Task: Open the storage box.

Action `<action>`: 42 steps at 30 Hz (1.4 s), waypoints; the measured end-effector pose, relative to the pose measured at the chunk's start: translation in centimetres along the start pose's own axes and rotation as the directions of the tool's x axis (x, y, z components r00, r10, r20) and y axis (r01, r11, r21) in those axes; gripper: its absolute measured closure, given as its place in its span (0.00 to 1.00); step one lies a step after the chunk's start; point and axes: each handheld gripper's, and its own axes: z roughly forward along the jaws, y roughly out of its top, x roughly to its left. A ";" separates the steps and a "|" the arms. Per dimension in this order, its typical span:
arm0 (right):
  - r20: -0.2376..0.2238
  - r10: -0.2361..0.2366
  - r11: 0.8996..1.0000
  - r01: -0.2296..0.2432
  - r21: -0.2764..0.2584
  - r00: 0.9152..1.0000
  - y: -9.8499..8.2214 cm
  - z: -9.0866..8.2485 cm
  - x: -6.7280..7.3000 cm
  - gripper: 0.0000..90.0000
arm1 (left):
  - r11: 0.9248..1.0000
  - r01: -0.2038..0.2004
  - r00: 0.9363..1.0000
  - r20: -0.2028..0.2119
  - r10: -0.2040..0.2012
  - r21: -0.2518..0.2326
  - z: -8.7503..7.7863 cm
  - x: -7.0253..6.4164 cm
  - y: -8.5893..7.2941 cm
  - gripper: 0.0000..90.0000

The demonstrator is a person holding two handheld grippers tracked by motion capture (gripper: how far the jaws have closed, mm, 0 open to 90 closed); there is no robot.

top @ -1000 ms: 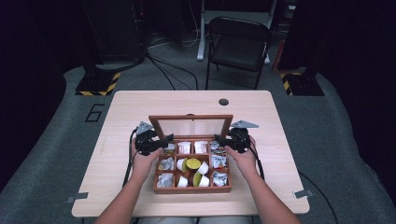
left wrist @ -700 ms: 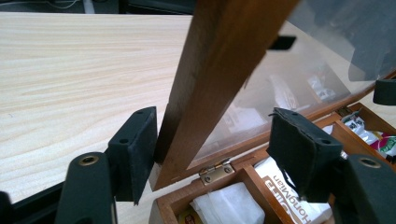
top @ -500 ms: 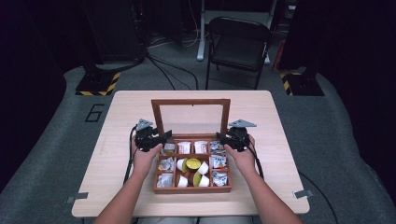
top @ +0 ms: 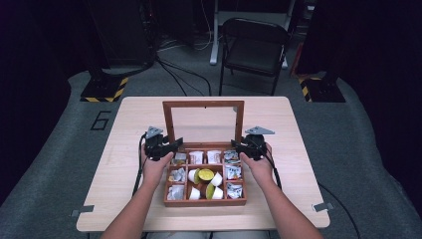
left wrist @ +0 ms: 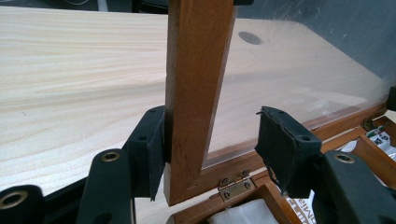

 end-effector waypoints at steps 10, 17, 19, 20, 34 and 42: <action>-0.015 -0.017 1.000 0.017 -0.014 1.000 -0.4 -0.5 -0.3 0.67 | 1.000 -0.026 0.999 0.022 0.026 0.001 -0.1 0.0 -0.1 0.50; -0.044 -0.036 0.999 0.034 -0.042 0.998 -0.4 -0.8 -0.7 0.66 | 0.999 -0.036 0.998 0.047 0.036 0.000 -0.2 0.1 -0.1 0.51; -0.047 -0.040 0.998 0.038 -0.042 0.998 -0.2 -0.7 -0.8 0.65 | 1.000 -0.031 0.998 0.047 0.031 -0.001 -0.1 0.3 0.0 0.51; -0.047 -0.048 0.998 0.046 -0.043 0.998 -0.2 -0.7 -0.8 0.65 | 1.000 -0.026 0.999 0.046 0.026 -0.006 0.0 0.3 0.0 0.52; -0.056 0.045 0.999 -0.046 -0.021 0.997 0.0 0.2 -1.5 0.66 | 0.999 0.033 0.999 0.024 -0.034 0.018 1.3 0.6 0.3 0.54; -0.050 0.058 0.998 -0.058 0.007 0.997 0.1 0.4 -1.6 0.66 | 0.999 0.033 0.999 0.019 -0.033 0.029 1.6 0.7 0.5 0.54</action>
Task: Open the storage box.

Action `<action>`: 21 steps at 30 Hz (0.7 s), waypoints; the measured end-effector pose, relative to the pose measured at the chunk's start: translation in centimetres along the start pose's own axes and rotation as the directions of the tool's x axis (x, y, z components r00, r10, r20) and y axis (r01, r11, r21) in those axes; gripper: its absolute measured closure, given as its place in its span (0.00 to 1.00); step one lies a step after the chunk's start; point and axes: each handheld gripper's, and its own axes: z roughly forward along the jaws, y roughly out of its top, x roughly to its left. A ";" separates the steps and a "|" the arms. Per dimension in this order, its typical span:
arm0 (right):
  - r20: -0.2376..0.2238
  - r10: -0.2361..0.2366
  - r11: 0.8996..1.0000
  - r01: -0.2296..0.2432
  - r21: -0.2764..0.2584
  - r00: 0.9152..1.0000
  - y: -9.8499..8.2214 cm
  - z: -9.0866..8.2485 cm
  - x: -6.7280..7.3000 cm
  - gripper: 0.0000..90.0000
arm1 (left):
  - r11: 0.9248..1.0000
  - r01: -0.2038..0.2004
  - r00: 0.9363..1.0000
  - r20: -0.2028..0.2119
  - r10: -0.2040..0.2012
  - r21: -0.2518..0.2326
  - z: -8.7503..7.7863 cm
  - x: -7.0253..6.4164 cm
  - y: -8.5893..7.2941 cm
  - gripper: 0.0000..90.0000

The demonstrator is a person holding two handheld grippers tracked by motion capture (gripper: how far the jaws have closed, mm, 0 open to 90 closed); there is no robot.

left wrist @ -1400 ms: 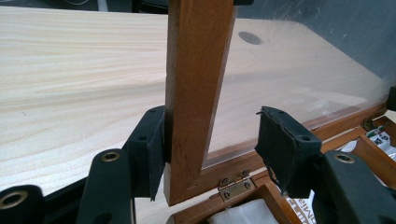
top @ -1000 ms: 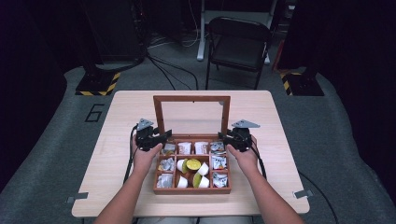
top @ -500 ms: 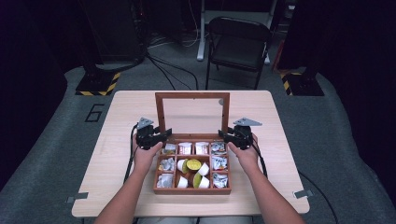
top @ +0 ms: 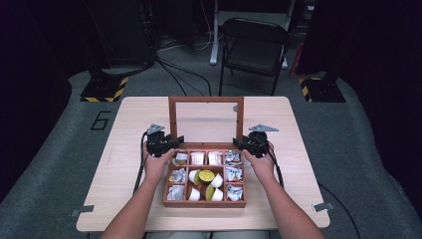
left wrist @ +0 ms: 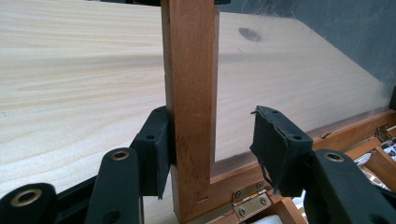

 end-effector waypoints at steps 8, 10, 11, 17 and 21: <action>0.009 0.002 1.000 -0.002 0.011 1.000 0.2 0.1 0.0 0.66 | 1.000 0.006 1.000 -0.003 -0.006 -0.002 0.1 0.1 0.0 0.54; 0.009 0.015 1.000 -0.015 0.014 1.000 0.2 0.1 0.0 0.66 | 1.000 0.011 1.000 -0.001 -0.011 0.002 0.1 0.0 0.0 0.54; 0.008 0.016 1.000 -0.016 0.015 1.000 0.2 0.1 0.0 0.66 | 1.000 0.012 1.000 0.000 -0.012 0.003 0.1 0.1 0.0 0.54; 0.016 0.025 0.999 -0.026 0.022 1.000 0.3 0.2 0.1 0.66 | 1.000 0.022 1.000 -0.007 -0.022 0.012 0.2 0.0 0.2 0.54; 0.019 0.028 0.999 -0.029 0.026 0.999 0.4 0.2 0.1 0.65 | 0.999 0.032 0.999 -0.011 -0.032 0.018 0.2 -0.1 0.3 0.54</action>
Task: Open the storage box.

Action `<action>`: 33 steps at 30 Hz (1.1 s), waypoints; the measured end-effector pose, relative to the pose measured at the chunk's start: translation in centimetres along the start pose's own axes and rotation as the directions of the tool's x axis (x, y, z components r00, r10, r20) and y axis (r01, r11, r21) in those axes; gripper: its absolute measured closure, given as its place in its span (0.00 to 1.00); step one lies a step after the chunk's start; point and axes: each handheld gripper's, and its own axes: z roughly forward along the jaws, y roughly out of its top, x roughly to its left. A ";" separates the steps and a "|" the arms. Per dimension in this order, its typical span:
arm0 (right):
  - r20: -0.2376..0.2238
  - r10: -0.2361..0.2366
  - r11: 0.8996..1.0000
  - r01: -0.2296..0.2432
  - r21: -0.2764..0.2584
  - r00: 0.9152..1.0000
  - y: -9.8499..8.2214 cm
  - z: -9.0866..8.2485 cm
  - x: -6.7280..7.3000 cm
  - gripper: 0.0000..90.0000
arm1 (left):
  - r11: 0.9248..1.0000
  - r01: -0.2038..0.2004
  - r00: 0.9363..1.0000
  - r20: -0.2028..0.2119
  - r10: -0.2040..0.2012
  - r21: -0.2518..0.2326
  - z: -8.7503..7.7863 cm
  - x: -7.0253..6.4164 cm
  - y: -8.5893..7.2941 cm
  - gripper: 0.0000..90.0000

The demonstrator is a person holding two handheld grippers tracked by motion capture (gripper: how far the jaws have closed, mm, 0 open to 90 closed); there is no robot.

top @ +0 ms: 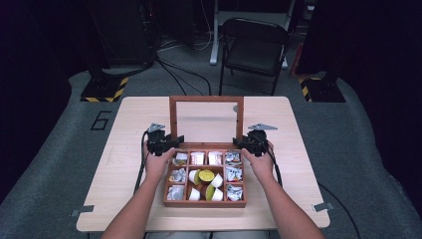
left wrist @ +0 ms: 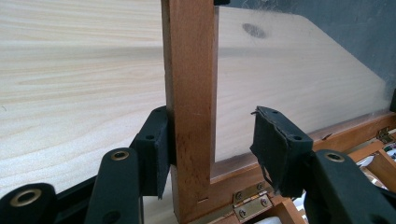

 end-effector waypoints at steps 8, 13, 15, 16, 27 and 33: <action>-0.013 0.011 1.000 -0.011 0.001 1.000 0.1 0.0 -0.1 0.65 | 0.999 0.005 0.999 -0.039 -0.004 0.035 0.7 -0.8 0.4 0.43; -0.009 0.014 1.000 -0.014 0.004 1.000 0.1 0.0 -0.2 0.65 | 0.999 0.007 0.999 -0.047 -0.005 0.040 1.0 -0.9 0.5 0.39; -0.011 0.018 1.000 -0.018 0.005 1.000 0.1 0.1 -0.1 0.65 | 0.999 0.015 0.999 -0.047 -0.013 0.042 1.0 -0.9 0.5 0.39; -0.009 0.022 1.000 -0.022 0.008 1.000 0.1 0.1 -0.1 0.64 | 0.999 0.015 0.999 -0.046 -0.014 0.040 1.1 -0.9 0.5 0.39; -0.003 0.051 0.998 -0.051 0.031 0.999 0.3 0.5 -0.1 0.61 | 0.998 0.039 0.999 -0.033 -0.037 0.049 1.6 -0.5 0.4 0.37; -0.009 0.064 0.997 -0.064 0.037 0.998 0.2 0.6 -0.3 0.60 | 0.997 0.045 0.999 -0.030 -0.043 0.058 1.8 -0.4 0.3 0.36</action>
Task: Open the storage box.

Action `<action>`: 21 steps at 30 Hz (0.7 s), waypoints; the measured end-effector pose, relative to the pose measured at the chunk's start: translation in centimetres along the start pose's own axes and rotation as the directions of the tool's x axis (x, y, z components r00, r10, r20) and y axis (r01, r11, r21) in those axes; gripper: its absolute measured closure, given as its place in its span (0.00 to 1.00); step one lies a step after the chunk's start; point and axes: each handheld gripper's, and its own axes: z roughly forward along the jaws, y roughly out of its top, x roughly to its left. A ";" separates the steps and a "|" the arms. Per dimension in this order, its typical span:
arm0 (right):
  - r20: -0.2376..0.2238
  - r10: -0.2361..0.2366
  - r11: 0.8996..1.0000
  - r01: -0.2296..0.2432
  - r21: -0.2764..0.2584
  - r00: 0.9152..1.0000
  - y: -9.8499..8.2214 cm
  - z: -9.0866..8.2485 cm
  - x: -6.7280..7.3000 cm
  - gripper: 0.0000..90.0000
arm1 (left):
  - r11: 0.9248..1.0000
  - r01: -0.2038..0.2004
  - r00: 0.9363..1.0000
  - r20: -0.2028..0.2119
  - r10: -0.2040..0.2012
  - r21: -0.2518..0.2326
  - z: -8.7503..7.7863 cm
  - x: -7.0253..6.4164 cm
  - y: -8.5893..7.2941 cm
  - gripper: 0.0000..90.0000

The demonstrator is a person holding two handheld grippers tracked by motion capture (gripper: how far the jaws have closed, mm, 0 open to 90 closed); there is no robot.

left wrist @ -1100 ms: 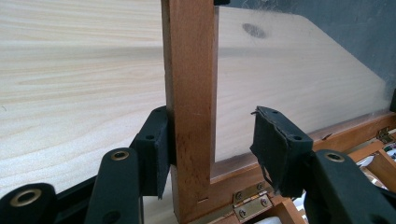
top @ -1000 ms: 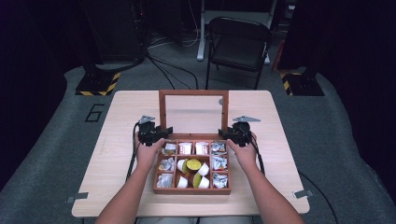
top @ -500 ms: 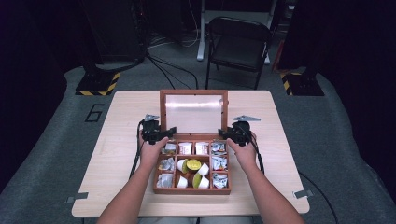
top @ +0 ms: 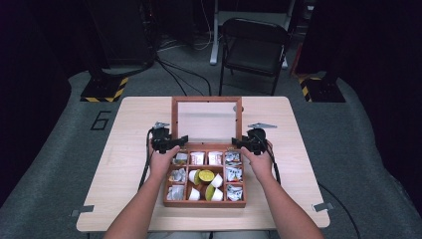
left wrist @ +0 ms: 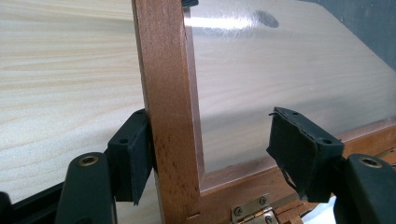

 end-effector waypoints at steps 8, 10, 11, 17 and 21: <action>-0.015 0.032 0.999 -0.032 0.011 0.999 -0.1 0.3 -0.4 0.60 | 1.000 0.004 1.000 -0.006 -0.004 0.026 0.4 0.0 0.2 0.33; -0.019 0.040 0.999 -0.040 0.016 0.999 -0.1 0.4 -0.6 0.60 | 0.999 0.003 1.000 -0.010 -0.003 0.035 0.5 0.0 0.2 0.32; -0.019 0.050 0.999 -0.050 0.021 0.999 -0.1 0.5 -0.6 0.60 | 0.999 -0.006 1.000 -0.013 0.007 0.035 0.6 -0.1 0.3 0.31; -0.027 0.048 0.999 -0.047 0.021 0.999 -0.1 0.6 -0.8 0.59 | 0.999 0.003 1.000 -0.005 -0.003 0.045 0.8 0.1 0.2 0.29; -0.029 0.058 0.998 -0.057 0.028 0.998 -0.1 0.7 -0.9 0.59 | 0.999 0.005 1.000 0.001 -0.005 0.051 0.9 0.2 0.3 0.29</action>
